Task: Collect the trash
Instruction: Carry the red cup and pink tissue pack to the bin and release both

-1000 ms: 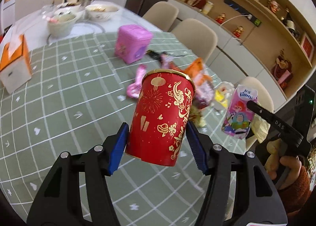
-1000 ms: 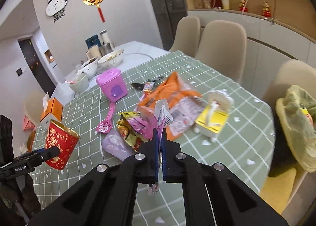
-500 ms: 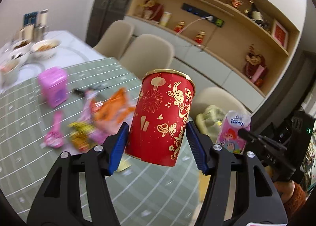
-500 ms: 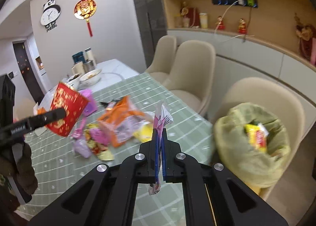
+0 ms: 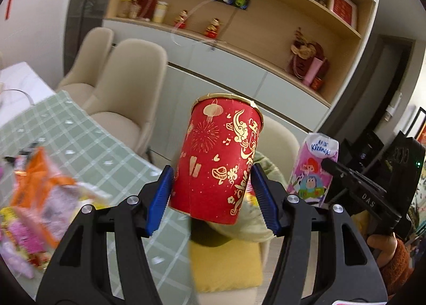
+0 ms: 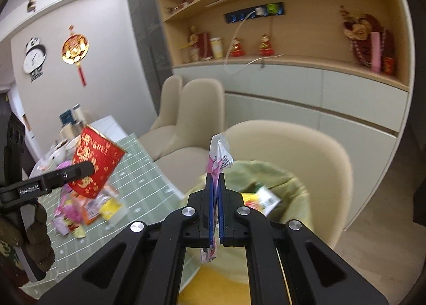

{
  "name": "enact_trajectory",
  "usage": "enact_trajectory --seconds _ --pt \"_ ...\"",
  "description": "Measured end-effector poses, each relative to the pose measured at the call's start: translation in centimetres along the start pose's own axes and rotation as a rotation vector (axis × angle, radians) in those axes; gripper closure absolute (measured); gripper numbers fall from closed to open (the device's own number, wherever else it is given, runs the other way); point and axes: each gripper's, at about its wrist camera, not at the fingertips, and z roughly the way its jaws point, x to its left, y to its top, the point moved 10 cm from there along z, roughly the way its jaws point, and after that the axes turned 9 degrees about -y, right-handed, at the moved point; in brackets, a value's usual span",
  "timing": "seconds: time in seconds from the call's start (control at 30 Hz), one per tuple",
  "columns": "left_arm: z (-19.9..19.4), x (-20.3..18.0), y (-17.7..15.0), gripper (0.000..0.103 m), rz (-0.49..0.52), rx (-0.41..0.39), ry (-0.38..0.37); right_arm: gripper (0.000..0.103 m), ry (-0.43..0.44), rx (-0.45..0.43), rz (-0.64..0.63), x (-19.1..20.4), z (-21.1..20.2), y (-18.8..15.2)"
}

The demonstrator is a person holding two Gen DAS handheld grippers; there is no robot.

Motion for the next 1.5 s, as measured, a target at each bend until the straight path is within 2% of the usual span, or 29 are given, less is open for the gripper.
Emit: enact_trajectory --seconds 0.2,0.33,0.57,0.63,0.7,0.9,1.13,1.23,1.3,1.5 --pt "7.9 -1.8 -0.6 0.046 -0.023 0.118 -0.044 0.098 -0.056 0.015 0.045 -5.4 2.6 0.4" --pt "12.0 -2.7 -0.9 0.046 -0.007 0.183 -0.053 0.098 -0.076 0.036 0.065 -7.6 3.9 -0.1" --pt "17.4 -3.6 -2.0 0.046 -0.004 0.262 -0.069 0.098 -0.067 0.061 0.095 -9.2 5.4 -1.2" --pt "18.0 -3.3 -2.2 0.04 -0.032 0.272 -0.071 0.098 -0.057 0.064 0.099 -9.3 5.8 -1.6" --pt "17.8 -2.9 -2.4 0.036 -0.056 0.264 -0.07 0.098 -0.046 0.068 0.106 -9.1 6.2 -1.9" --pt "14.9 -1.3 -2.4 0.036 -0.092 0.225 -0.031 0.098 0.041 0.105 0.131 -6.8 8.4 -2.3" --pt "9.8 1.5 -3.4 0.036 -0.138 0.189 0.039 0.098 0.192 0.093 0.076 0.4 10.6 -1.0" --pt "7.4 2.7 -3.7 0.036 -0.152 0.166 0.079 0.098 0.19 0.167 0.011 2.9 13.0 -2.6" --pt "6.0 3.4 -3.8 0.036 -0.162 0.152 0.103 0.098 0.168 0.259 -0.035 3.9 15.4 -4.9" --pt "1.4 6.3 -4.9 0.036 -0.212 0.109 0.189 0.098 0.078 0.452 -0.137 3.3 19.3 -10.8"
